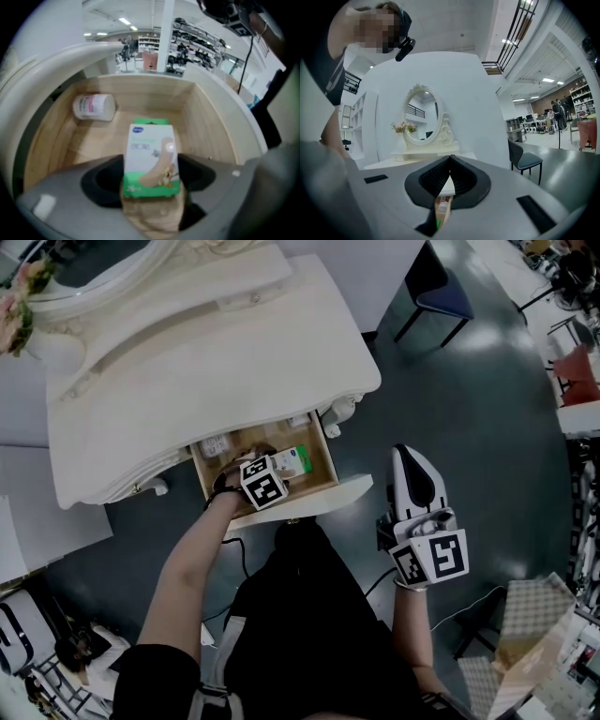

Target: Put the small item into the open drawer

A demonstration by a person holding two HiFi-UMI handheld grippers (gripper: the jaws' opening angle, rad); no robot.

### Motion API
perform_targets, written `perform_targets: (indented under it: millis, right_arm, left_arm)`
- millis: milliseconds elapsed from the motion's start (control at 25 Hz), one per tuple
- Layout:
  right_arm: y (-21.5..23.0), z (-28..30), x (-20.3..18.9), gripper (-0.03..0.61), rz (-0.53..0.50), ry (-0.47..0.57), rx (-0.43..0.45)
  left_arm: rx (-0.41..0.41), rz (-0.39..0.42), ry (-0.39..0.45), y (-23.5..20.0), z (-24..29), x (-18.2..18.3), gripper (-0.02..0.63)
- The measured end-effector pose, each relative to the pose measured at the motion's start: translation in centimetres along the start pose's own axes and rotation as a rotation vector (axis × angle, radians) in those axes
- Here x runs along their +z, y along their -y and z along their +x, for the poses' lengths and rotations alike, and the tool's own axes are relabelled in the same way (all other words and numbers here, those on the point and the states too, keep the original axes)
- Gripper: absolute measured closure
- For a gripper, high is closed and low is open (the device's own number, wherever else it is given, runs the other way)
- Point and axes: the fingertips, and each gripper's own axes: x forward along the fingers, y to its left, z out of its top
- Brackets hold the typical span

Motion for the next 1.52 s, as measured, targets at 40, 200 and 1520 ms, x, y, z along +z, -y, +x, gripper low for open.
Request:
perform_targets:
  millis: [40,200,1520]
  right_arm:
    - [0.0,0.0,0.0,0.581,0.001,-0.001,0.002]
    - [-0.3,0.1,0.1,0.581,0.004,0.001,0.013]
    - [-11.0,1.4,4.5,0.581,-0.072,0.105,0.233]
  left_arm:
    - [0.005,-0.006,0.003,-0.1,-0.1,0.0,0.243]
    - [0.032,-0.054,0.051,-0.8,-1.4,0.6,0.216]
    - [0.664,-0.555,0.909,-3.9,-32.9,2.8,0.569]
